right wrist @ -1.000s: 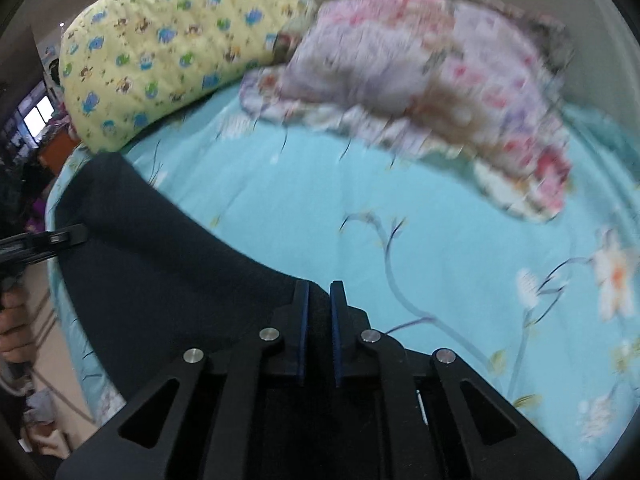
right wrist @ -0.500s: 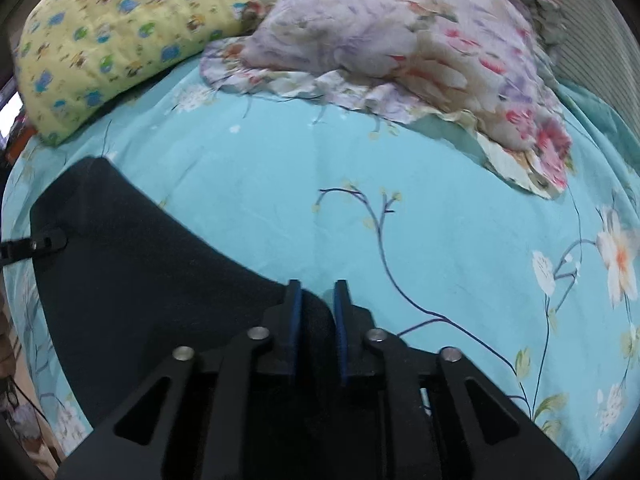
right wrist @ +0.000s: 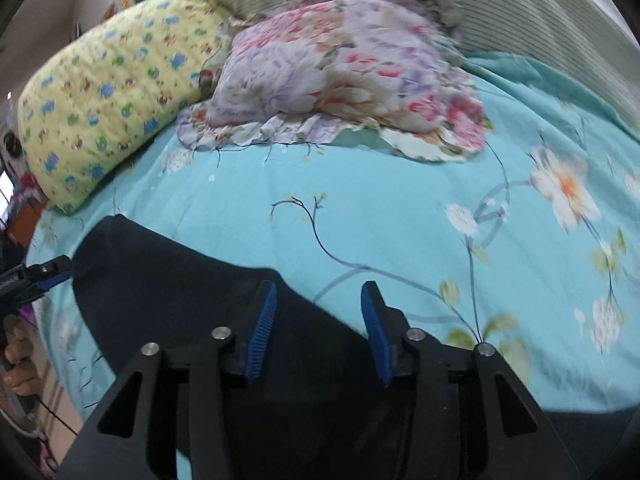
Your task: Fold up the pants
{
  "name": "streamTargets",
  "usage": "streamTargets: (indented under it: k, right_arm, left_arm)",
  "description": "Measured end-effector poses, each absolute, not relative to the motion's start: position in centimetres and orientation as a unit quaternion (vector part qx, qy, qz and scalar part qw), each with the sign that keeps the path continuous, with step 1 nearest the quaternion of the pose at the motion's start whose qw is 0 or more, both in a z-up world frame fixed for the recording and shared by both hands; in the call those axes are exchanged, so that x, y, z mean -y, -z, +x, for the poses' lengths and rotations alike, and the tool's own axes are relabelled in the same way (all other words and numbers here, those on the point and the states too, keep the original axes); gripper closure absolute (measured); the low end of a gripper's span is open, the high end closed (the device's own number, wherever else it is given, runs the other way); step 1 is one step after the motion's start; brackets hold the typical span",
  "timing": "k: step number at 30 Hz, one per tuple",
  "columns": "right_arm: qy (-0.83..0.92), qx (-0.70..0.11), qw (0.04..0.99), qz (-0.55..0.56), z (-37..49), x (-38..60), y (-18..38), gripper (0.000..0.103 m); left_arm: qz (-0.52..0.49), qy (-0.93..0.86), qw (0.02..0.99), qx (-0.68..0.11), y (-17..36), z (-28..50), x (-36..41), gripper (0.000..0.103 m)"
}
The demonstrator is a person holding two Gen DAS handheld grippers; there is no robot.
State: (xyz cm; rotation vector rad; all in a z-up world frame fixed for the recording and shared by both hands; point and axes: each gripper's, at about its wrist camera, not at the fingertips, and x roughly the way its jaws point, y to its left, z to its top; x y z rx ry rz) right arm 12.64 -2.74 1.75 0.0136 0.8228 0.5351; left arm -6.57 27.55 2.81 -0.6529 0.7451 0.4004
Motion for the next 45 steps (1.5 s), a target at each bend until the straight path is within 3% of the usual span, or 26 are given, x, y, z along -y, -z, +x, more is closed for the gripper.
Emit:
streamTargets:
  k: [6,17,45]
  right_arm:
    - [-0.252,-0.399,0.88,0.048,10.3,5.8,-1.3,0.055]
    - [-0.231,-0.393,0.884,0.099,6.8,10.7,-0.8,0.044]
    - [-0.12,-0.368,0.899,0.205,-0.9,25.0,1.0,0.044]
  left_arm:
    - [-0.294,-0.156,0.868,-0.369,-3.3,-4.7,-24.2,0.042]
    - [-0.267,-0.114,0.872,-0.394,-3.2,-1.8,-19.2,0.038]
    - [-0.166,0.008,0.884,-0.436,-4.3,5.0,-5.7,0.03]
